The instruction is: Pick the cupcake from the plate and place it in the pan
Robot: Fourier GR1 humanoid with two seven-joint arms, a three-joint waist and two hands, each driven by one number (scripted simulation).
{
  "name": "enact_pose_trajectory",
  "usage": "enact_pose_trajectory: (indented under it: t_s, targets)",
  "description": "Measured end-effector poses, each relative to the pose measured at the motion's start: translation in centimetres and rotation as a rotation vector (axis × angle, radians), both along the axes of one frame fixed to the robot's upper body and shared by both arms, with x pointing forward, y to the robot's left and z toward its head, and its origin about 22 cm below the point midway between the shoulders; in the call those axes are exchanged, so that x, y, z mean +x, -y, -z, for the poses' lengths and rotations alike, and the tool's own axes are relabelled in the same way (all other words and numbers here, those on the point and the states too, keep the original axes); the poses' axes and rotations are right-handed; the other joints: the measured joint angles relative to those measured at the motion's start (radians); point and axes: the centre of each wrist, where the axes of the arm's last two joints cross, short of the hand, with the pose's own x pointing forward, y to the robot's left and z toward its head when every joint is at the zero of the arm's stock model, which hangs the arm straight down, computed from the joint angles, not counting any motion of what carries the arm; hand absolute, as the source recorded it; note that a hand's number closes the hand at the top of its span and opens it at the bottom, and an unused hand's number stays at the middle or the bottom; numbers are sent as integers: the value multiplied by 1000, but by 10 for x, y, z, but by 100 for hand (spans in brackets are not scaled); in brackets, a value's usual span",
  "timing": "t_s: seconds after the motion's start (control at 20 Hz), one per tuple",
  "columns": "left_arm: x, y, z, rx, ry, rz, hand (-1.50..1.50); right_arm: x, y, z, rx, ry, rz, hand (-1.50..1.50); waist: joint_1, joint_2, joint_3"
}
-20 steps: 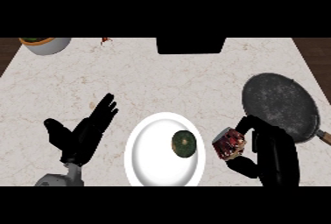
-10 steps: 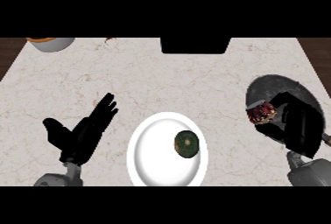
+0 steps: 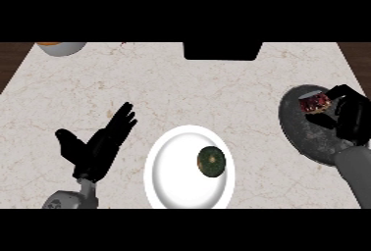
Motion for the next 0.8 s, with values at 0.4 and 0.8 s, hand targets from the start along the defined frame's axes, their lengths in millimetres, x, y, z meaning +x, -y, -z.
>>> enact_pose_trajectory:
  t_s: [0.4,0.8]
  targets:
    - [2,0,-4,2,9,17,0,13,50,15,16,-190,58,-150,16,6,-1]
    - [4,1,-4,2,8,24,0,21,62,18,155,-239,-12,-150,22,10,3]
